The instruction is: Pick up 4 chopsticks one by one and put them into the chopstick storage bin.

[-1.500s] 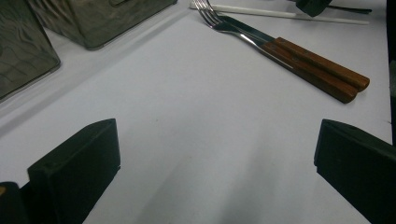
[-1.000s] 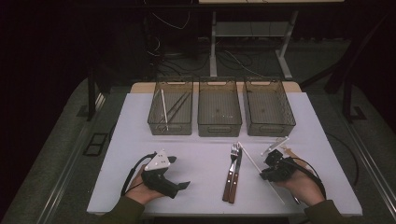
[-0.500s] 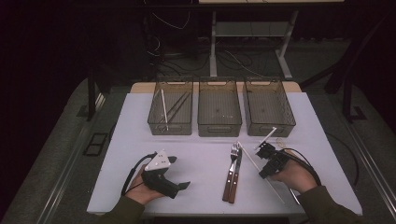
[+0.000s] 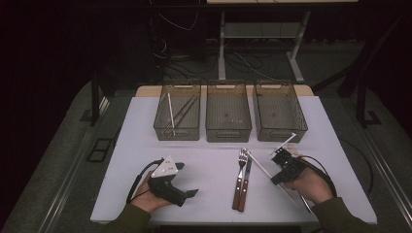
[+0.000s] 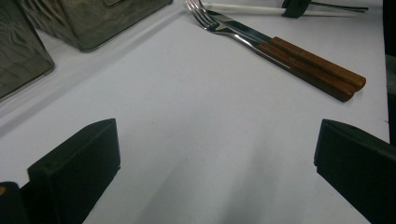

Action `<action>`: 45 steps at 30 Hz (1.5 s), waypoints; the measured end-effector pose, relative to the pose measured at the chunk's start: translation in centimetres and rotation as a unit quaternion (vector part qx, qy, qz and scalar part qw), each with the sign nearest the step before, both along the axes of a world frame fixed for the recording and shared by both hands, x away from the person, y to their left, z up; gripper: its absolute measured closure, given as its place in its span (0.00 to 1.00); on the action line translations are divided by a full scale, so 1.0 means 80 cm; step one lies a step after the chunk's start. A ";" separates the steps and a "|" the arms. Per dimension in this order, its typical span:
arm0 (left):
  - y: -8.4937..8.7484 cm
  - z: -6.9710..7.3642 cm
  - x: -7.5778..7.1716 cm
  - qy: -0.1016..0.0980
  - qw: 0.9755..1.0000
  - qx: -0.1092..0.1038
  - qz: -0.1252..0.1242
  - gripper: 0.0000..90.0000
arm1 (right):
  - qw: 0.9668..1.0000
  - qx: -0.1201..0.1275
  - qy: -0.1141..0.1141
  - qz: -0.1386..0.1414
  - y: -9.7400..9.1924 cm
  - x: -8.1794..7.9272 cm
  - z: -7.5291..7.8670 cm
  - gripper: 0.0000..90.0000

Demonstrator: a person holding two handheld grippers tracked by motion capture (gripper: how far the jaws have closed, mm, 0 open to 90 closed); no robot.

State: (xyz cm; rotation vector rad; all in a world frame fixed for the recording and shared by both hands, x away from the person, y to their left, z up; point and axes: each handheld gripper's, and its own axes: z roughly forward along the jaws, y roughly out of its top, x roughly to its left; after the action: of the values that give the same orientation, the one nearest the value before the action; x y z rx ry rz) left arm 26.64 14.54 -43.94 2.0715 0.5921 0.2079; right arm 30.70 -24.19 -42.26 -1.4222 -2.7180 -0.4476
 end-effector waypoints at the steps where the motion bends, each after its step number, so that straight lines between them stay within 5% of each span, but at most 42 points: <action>1: 0.000 0.000 0.000 0.000 1.000 -0.001 0.000 0.00 | 1.000 0.011 -0.006 -0.003 -0.004 -0.001 -0.001 0.95; 13: 0.000 0.000 0.000 0.000 1.000 0.001 0.001 0.00 | 0.993 0.096 -0.067 -0.015 -0.035 -0.009 0.004 0.95; 27: 0.003 0.000 0.001 0.001 1.000 -0.001 0.003 0.00 | 0.975 0.167 -0.144 -0.007 -0.042 -0.014 0.014 0.95; 45: 0.008 0.000 0.002 0.003 1.000 -0.007 0.010 0.00 | 0.954 0.221 -0.202 -0.007 -0.037 -0.013 0.024 0.95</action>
State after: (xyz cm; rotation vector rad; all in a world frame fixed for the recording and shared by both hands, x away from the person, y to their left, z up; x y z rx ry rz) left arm 26.79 15.21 -43.91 2.0535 0.6171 0.2097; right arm 29.68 -27.16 -40.34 -1.3366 -2.6257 -1.3833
